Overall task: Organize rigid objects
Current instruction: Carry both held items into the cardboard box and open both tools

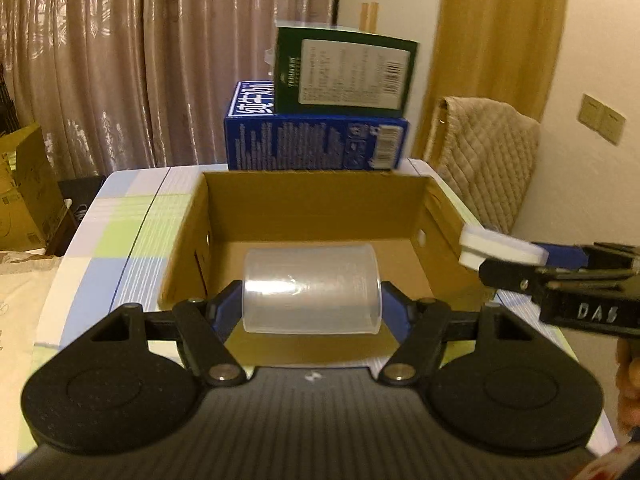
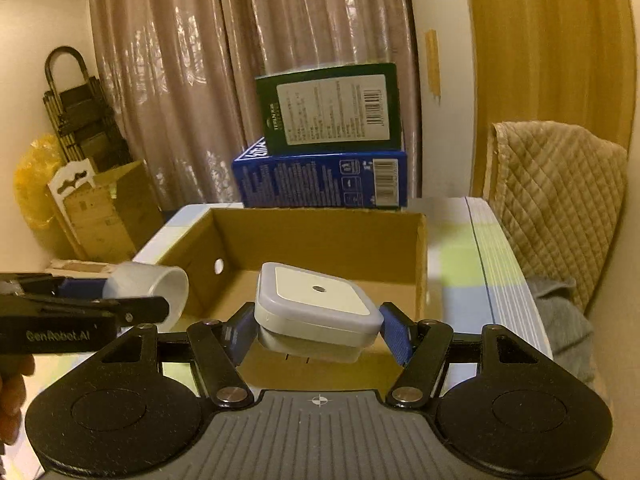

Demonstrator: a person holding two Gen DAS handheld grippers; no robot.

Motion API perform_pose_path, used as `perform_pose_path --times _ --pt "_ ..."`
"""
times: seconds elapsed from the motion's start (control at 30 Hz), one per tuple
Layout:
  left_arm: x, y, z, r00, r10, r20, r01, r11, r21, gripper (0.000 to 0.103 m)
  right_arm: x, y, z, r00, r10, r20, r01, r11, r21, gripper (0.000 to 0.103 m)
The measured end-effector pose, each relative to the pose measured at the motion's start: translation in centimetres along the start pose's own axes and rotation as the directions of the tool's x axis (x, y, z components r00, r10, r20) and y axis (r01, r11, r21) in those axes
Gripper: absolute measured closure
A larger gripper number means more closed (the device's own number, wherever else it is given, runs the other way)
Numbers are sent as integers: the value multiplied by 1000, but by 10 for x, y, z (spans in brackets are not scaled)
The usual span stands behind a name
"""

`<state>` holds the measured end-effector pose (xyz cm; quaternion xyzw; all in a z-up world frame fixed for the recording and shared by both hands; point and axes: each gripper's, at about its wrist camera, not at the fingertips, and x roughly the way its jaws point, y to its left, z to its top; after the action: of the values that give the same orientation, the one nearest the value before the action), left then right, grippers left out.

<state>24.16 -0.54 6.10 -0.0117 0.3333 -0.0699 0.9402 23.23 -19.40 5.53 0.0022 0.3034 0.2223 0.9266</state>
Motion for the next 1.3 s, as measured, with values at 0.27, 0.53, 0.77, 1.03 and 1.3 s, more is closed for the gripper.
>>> perform_pose_path --times 0.27,0.53,0.77,1.03,1.3 --pt "61 14 23 999 15 -42 -15 1000 -4 35 67 -12 8 997 -28 -76 29 999 21 40" --pt "90 20 16 997 23 -78 -23 1000 3 35 89 -28 -1 994 -38 -106 43 998 53 40" --pt "99 23 15 995 31 -97 -32 999 -9 28 95 -30 -7 992 -37 -122 45 997 62 40" --pt "83 32 13 996 48 -72 -51 998 -34 28 98 -32 -11 990 -47 -135 55 997 61 40" --pt "71 34 13 997 56 -57 -58 998 -35 28 99 -32 -13 990 -46 -133 56 996 68 40"
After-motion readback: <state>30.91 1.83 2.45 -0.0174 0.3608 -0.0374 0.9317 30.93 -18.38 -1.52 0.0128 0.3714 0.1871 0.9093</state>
